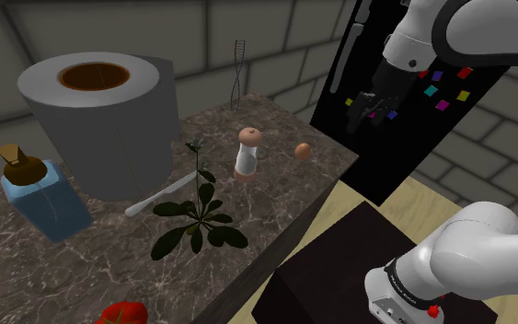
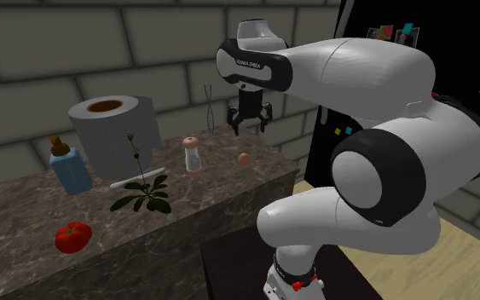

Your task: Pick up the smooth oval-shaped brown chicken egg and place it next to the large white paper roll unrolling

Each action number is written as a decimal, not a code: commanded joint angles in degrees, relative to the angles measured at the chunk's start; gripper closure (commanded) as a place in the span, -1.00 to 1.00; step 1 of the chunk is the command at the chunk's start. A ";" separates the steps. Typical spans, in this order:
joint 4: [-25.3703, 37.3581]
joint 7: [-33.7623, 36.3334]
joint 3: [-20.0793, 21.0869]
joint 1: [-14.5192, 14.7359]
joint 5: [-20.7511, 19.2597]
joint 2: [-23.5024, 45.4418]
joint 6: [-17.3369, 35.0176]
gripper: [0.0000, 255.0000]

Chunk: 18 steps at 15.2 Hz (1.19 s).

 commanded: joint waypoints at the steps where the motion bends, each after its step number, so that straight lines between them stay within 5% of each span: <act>1: 0.00 0.00 0.00 0.00 0.00 0.00 0.00 -1.00; 11: -7.75 -11.98 -8.82 0.58 1.71 11.82 23.56 -1.00; 18: -6.61 -23.86 -15.40 3.65 8.58 26.16 38.34 -1.00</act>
